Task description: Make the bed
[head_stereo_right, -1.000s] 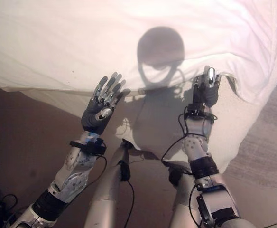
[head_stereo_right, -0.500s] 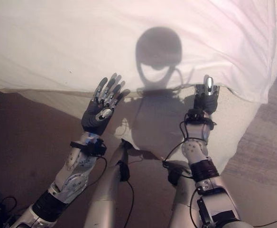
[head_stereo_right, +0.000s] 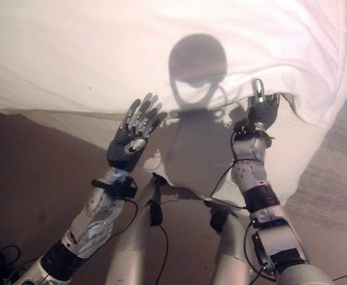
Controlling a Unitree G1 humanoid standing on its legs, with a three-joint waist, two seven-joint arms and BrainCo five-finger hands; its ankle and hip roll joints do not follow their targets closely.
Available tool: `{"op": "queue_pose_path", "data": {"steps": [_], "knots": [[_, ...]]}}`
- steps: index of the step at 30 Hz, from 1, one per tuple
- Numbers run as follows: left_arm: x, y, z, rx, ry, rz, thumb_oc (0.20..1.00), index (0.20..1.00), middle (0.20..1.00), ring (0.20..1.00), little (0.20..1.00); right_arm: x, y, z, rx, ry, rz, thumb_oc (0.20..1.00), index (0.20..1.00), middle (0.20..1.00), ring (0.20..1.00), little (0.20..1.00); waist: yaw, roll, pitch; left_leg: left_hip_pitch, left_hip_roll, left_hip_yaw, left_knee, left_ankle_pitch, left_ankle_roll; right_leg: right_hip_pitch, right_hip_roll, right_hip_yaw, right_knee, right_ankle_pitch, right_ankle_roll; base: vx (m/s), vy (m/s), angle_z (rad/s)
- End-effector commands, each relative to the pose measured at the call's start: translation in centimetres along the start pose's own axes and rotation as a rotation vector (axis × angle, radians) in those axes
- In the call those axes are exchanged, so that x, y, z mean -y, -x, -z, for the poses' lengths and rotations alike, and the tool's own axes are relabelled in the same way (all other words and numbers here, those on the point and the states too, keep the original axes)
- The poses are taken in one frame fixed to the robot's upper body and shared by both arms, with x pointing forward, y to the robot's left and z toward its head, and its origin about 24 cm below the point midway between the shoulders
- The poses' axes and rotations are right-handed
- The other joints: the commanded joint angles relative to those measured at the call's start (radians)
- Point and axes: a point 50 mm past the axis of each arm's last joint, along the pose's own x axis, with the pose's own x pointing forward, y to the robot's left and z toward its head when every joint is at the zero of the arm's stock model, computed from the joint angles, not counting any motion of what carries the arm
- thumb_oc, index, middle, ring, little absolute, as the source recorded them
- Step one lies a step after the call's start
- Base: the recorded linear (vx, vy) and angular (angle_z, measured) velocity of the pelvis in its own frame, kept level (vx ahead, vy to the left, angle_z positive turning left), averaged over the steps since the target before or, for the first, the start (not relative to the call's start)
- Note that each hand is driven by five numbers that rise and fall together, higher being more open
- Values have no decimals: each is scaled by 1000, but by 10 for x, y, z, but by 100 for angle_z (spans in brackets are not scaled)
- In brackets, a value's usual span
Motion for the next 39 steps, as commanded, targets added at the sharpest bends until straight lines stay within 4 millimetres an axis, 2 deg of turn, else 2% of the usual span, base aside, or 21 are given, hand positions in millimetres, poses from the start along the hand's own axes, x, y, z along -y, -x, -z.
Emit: {"op": "queue_pose_path", "data": {"steps": [1, 3, 6, 10, 11, 12, 19, 26, 27, 28, 29, 30, 32, 33, 35, 36, 39], "knots": [[22, 9, -16, 62, 8, 103, 1000, 1000, 1000, 1000, 1000, -28, -25, -38, 113, 14, -86, 1000, 1000, 1000, 1000, 1000, 29, -14, -11, 115, 29, 64, 66, -211, 4, -31, -5, 43, -125, 203, 126, 0, 0, 0], [22, 10, -15, 58, 9, 106, 1000, 1000, 1000, 1000, 1000, -29, -28, -37, 104, 26, -80, 1000, 1000, 1000, 1000, 1000, 29, -15, -11, 116, 29, 65, 64, -210, 3, -30, -3, 42, -127, 204, 127, 0, 0, 0], [23, 11, -13, 43, 10, 108, 1000, 1000, 1000, 1000, 1000, -42, -34, -39, 91, 48, -106, 1000, 1000, 1000, 1000, 1000, 27, -21, -11, 120, 31, 68, 67, -212, 2, -32, -2, 40, -124, 206, 126, -1, 8, -4], [23, 10, -12, 40, 14, 114, 1000, 1000, 1000, 1000, 1000, -45, -37, -40, 84, 22, -106, 1000, 1000, 1000, 1000, 1000, 27, -22, -11, 121, 30, 68, 67, -211, 1, -29, 1, 42, -126, 205, 125, -1, 3, -1], [23, 10, -12, 38, 17, 116, 1000, 1000, 1000, 1000, 1000, -47, -38, -40, 86, 21, -114, 545, 545, 545, 545, 545, 26, -24, -11, 121, 31, 68, 66, -210, 1, -28, 0, 42, -127, 205, 126, 0, 0, 0], [23, 10, -11, 33, 22, 113, 1000, 1000, 1000, 1000, 1000, -49, -39, -41, 86, 33, -121, 200, 200, 200, 200, 200, 25, -26, -11, 121, 31, 67, 68, -210, 1, -27, 2, 42, -128, 204, 125, 0, 0, 0], [25, 11, -7, 20, 40, 112, 1000, 1000, 1000, 1000, 1000, -54, -34, -37, 82, 22, -136, 200, 200, 200, 200, 200, 23, -28, -11, 128, 31, 69, 67, -211, 2, -25, 2, 41, -126, 204, 123, 0, 0, 0], [33, 5, 2, -2, 138, 109, 1000, 1000, 1000, 1000, 1000, -61, -9, -32, 101, -69, -220, 200, 200, 200, 200, 200, 15, -29, -11, 137, 29, 70, 73, -216, 8, -16, -2, 37, -122, 201, 121, 0, 0, 0], [37, 4, 10, -32, 214, 111, 1000, 1000, 1000, 1000, 1000, -64, 0, -32, 110, -98, -258, 200, 200, 200, 200, 200, 8, -32, -11, 140, 30, 72, 75, -216, 8, -13, -2, 36, -121, 200, 119, 0, 0, 0], [37, 4, 10, -33, 216, 112, 1000, 1000, 1000, 1000, 1000, -63, 0, -32, 111, -97, -257, 200, 200, 200, 200, 200, 9, -31, -11, 140, 30, 73, 75, -216, 8, -12, -2, 36, -121, 200, 119, -9, -11, -3], [46, 2, 19, -78, 319, 120, 1000, 1000, 1000, 1000, 1000, -69, 12, -30, 113, -131, -302, 200, 200, 200, 200, 200, -3, -40, -11, 143, 31, 75, 75, -216, 10, -13, -1, 37, -122, 200, 118, 0, 0, 0], [46, 2, 20, -80, 324, 122, 1000, 1000, 1000, 1000, 1000, -68, 13, -31, 114, -127, -299, 200, 200, 200, 200, 200, -1, -39, -11, 145, 30, 75, 74, -216, 10, -12, -1, 37, -121, 200, 118, -10, -26, -5], [66, -5, 34, -152, 492, 154, 1000, 1000, 1000, 1000, 1000, -70, 30, -24, 95, -155, -349, 200, 200, 200, 200, 200, -27, -58, -11, 141, 33, 79, 77, -214, 9, -15, 2, 43, -126, 199, 116, -14, -27, -6], [66, -6, 35, -152, 496, 157, 1000, 1000, 1000, 1000, 1000, -70, 31, -25, 97, -152, -347, 200, 200, 200, 200, 200, -25, -57, -11, 141, 33, 79, 76, -214, 9, -16, 2, 43, -126, 199, 116, -16, -21, -6], [89, -10, 52, -260, 682, 185, 1000, 1000, 1000, 1000, 1000, -76, 45, -18, 72, -209, -384, 200, 200, 200, 200, 200, -45, -70, -11, 136, 36, 82, 82, -212, 11, -18, 6, 48, -129, 197, 112, -16, -12, -5], [89, -11, 53, -260, 686, 187, 1000, 1000, 1000, 1000, 1000, -76, 46, -18, 73, -207, -384, 200, 200, 200, 200, 200, -45, -69, -11, 136, 36, 82, 82, -212, 11, -18, 6, 49, -129, 197, 112, -18, -7, -6], [98, -18, 78, -343, 804, 110, 1000, 1000, 1000, 1000, 1000, -82, 65, -11, 33, -288, -434, 200, 200, 200, 200, 200, -73, -82, -11, 139, 39, 83, 85, -212, 12, -21, 11, 55, -130, 195, 111, -16, -20, -6]]}}
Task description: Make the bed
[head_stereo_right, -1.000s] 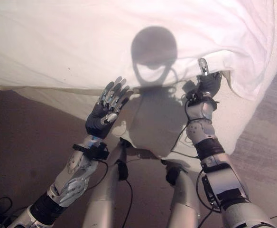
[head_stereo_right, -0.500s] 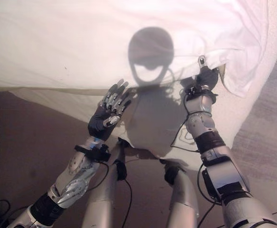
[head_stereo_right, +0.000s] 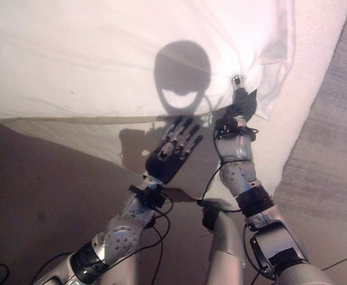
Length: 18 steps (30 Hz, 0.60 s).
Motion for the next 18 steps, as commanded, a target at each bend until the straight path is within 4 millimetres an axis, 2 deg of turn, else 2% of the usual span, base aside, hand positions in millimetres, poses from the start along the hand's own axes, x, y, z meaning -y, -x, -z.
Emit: {"op": "queue_pose_path", "data": {"steps": [1, 4, 11, 18], "knots": [[5, -5, 25, -104, 92, 30, 1000, 1000, 1000, 1000, 1000, -30, 8, -18, 118, -87, -163, 200, 200, 200, 200, 200, 11, -46, -12, 113, 12, 54, 74, -213, 9, -28, -17, 24, -112, 170, 124, 0, 0, 0], [0, -15, 27, -89, 116, -19, 1000, 1000, 1000, 1000, 1000, -32, 14, -15, 107, -112, -186, 200, 200, 200, 200, 200, -6, -54, -12, 112, 15, 58, 77, -211, 7, -33, -15, 35, -116, 174, 124, 0, 0, 0], [-9, -18, 16, -35, 125, -55, 1000, 1000, 1000, 1000, 1000, -32, 13, -20, 124, -75, -206, 200, 200, 200, 200, 200, -14, -57, -12, 115, 18, 62, 80, -212, 8, -32, -15, 38, -113, 173, 124, 0, 0, 0], [-6, -20, 4, 20, 126, -45, 1000, 1000, 1000, 1000, 1000, -29, 14, -23, 138, -64, -200, 200, 200, 200, 200, 200, -14, -56, -12, 118, 18, 63, 76, -211, 9, -34, -18, 39, -114, 180, 129, 0, 0, 0]]}}
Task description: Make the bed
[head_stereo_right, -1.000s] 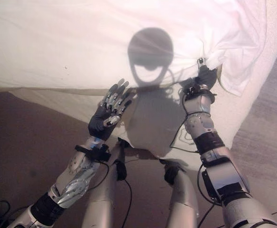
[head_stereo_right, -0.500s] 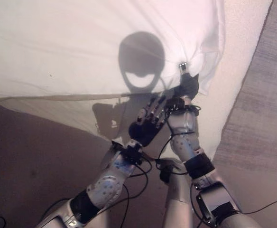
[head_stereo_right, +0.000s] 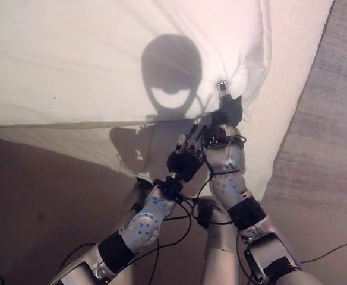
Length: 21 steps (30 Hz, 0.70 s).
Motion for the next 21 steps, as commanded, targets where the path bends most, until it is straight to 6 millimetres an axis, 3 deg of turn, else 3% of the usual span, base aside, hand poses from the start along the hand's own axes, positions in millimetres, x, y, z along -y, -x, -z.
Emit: {"op": "queue_pose_path", "data": {"steps": [1, 13, 21], "knots": [[18, -3, -1, 14, -1, 85, 1000, 1000, 1000, 1000, 1000, -20, 1, -29, 163, -18, -139, 200, 200, 200, 200, 200, 6, -33, -11, 116, 20, 44, 71, -210, 8, -31, -17, 24, -105, 177, 125, 0, 0, 0], [35, -14, -74, 364, -24, 100, 1000, 1000, 1000, 1000, 1000, -5, 8, -29, 158, -41, -95, 200, 200, 200, 200, 200, 16, -35, -11, 107, 24, 40, 71, -213, 6, -29, -17, 5, -106, 182, 133, 0, 0, 0], [36, -17, -107, 501, -40, 73, 1000, 1000, 1000, 1000, 1000, -4, 10, -26, 141, -55, -98, 200, 200, 200, 200, 200, 18, -34, -11, 104, 27, 41, 81, -219, 6, -29, -19, 8, -108, 184, 133, 0, 14, 0]]}}
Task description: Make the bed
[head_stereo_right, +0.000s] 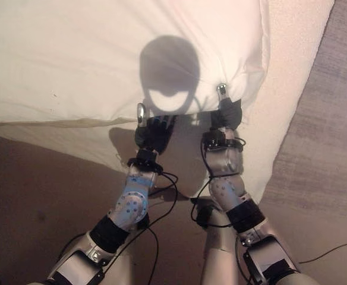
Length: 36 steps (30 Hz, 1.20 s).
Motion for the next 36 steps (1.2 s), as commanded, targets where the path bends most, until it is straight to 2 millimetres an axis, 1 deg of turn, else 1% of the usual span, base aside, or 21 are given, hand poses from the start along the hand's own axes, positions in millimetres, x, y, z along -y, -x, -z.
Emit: {"op": "queue_pose_path", "data": {"steps": [1, 2, 4, 5, 6, 7, 11, 12, 13, 17, 18, 19, 24, 25, 26, 28, 30, 31, 33, 34, 36], "knots": [[25, -12, -28, 148, -43, 111, 1000, 1000, 1000, 1000, 1000, -9, 4, -30, 146, -45, -85, 200, 200, 200, 200, 200, 16, -25, -12, 106, 27, 43, 81, -215, 0, -31, -18, 11, -107, 181, 132, 0, 0, 0], [24, -14, -35, 178, -50, 102, 1000, 1000, 1000, 1000, 1000, -8, 4, -30, 148, -43, -83, 200, 200, 200, 200, 200, 16, -25, -12, 105, 28, 45, 84, -217, 1, -32, -19, 12, -107, 180, 131, 0, 0, 0], [23, -15, -38, 192, -53, 96, 1000, 1000, 1000, 1000, 1000, -7, 4, -31, 149, -45, -81, 200, 200, 200, 200, 200, 15, -24, -12, 104, 28, 46, 86, -219, 1, -32, -19, 12, -105, 179, 131, 0, 0, 0], [23, -17, -45, 225, -55, 80, 1000, 1000, 1000, 1000, 1000, -6, 4, -31, 150, -40, -74, 200, 200, 200, 200, 200, 15, -23, -12, 103, 27, 48, 89, -220, 1, -34, -19, 13, -103, 180, 131, 0, 0, 0], [23, -17, -45, 227, -55, 80, 1000, 1000, 1000, 1000, 1000, -6, 4, -31, 149, -40, -75, 200, 200, 200, 200, 200, 14, -23, -12, 102, 27, 48, 90, -221, 2, -35, -19, 13, -103, 180, 131, 0, 0, 0], [21, -18, -51, 246, -63, 71, 1000, 1000, 1000, 1000, 1000, -5, 5, -31, 150, -40, -71, 200, 200, 200, 200, 200, 14, -23, -12, 103, 28, 49, 90, -221, 1, -35, -20, 12, -101, 179, 130, 0, 0, 0], [11, -18, -77, 338, -90, 19, 1000, 1000, 1000, 1000, 1000, -1, 7, -32, 150, -30, -61, 200, 200, 200, 200, 200, 15, -20, -12, 103, 28, 53, 97, -226, 3, -37, -21, 14, -95, 176, 127, 2, 8, 0], [6, -16, -90, 388, -110, -5, 1000, 1000, 1000, 1000, 1000, 3, 9, -33, 154, -22, -49, 200, 200, 200, 200, 200, 18, -15, -12, 104, 27, 54, 98, -227, 4, -38, -22, 16, -93, 175, 126, 0, 0, 0], [6, -16, -91, 389, -110, -6, 1000, 1000, 1000, 1000, 1000, 3, 9, -33, 153, -22, -49, 200, 200, 200, 200, 200, 17, -15, -12, 105, 27, 54, 98, -227, 4, -38, -22, 17, -93, 175, 126, 0, 0, 0], [-2, -10, -115, 483, -119, -47, 1000, 1000, 1000, 1000, 1000, 7, 11, -36, 157, -10, -41, 200, 200, 200, 200, 200, 21, -12, -12, 100, 28, 57, 107, -230, 4, -43, -21, 22, -86, 171, 123, 0, 0, 0], [-6, -5, -129, 536, -134, -68, 1000, 1000, 1000, 1000, 1000, 10, 13, -38, 161, -2, -34, 200, 200, 200, 200, 200, 24, -9, -12, 99, 28, 57, 111, -231, 4, -45, -21, 22, -85, 170, 123, 0, 0, 0], [-6, -4, -129, 537, -134, -69, 1000, 1000, 1000, 1000, 1000, 10, 13, -38, 160, -2, -34, 200, 200, 200, 200, 200, 24, -9, -12, 99, 28, 57, 111, -231, 4, -45, -21, 22, -84, 170, 123, 0, 0, 0], [-11, 7, -154, 629, -197, -101, 1000, 1000, 1000, 1000, 1000, 15, 15, -44, 175, 17, -19, 200, 200, 200, 200, 200, 32, 0, -12, 95, 25, 54, 113, -235, 6, -52, -25, 21, -73, 167, 123, 0, 0, 0], [-13, 12, -167, 665, -241, -117, 1000, 1000, 1000, 1000, 1000, 18, 15, -47, 182, 29, -16, 200, 200, 200, 200, 200, 38, 4, -12, 93, 23, 50, 115, -235, 7, -52, -26, 22, -72, 167, 124, 0, 0, 0], [-13, 12, -168, 665, -242, -118, 1000, 1000, 1000, 1000, 1000, 18, 15, -47, 181, 28, -17, 200, 200, 200, 200, 200, 38, 4, -12, 93, 24, 50, 115, -235, 7, -52, -26, 22, -72, 167, 124, 0, 0, 0], [-9, 13, -182, 707, -299, -115, 1000, 1000, 1000, 1000, 1000, 21, 16, -48, 178, 42, -12, 200, 200, 200, 200, 200, 42, 9, -12, 94, 23, 47, 114, -234, 5, -50, -24, 24, -72, 166, 125, 0, 0, 0], [-8, 14, -187, 718, -325, -117, 1000, 1000, 1000, 1000, 1000, 21, 16, -49, 177, 47, -14, 200, 200, 200, 200, 200, 42, 10, -12, 93, 23, 47, 113, -233, 5, -50, -24, 24, -73, 167, 125, 2, 19, 1], [-4, 15, -196, 733, -386, -110, 1000, 1000, 1000, 1000, 1000, 23, 16, -50, 172, 60, -17, 200, 200, 200, 200, 200, 43, 15, -12, 95, 21, 47, 114, -234, 6, -49, -25, 26, -71, 166, 126, 0, 0, 0], [-1, 15, -200, 740, -415, -105, 1000, 1000, 1000, 1000, 1000, 24, 16, -50, 169, 63, -21, 200, 200, 200, 200, 200, 44, 16, -12, 95, 20, 47, 115, -234, 6, -48, -26, 26, -71, 167, 126, 4, 46, 1], [2, 17, -210, 767, -453, -102, 1000, 1000, 1000, 1000, 1000, 27, 16, -51, 163, 71, -20, 200, 200, 200, 200, 200, 46, 22, -12, 98, 18, 48, 116, -235, 6, -48, -27, 29, -68, 167, 127, 4, 53, 0], [3, 18, -214, 776, -472, -98, 1000, 1000, 1000, 1000, 1000, 28, 17, -51, 160, 77, -22, 200, 200, 200, 200, 200, 45, 24, -12, 99, 17, 50, 116, -236, 6, -48, -27, 32, -66, 166, 127, 2, 48, 0]]}}
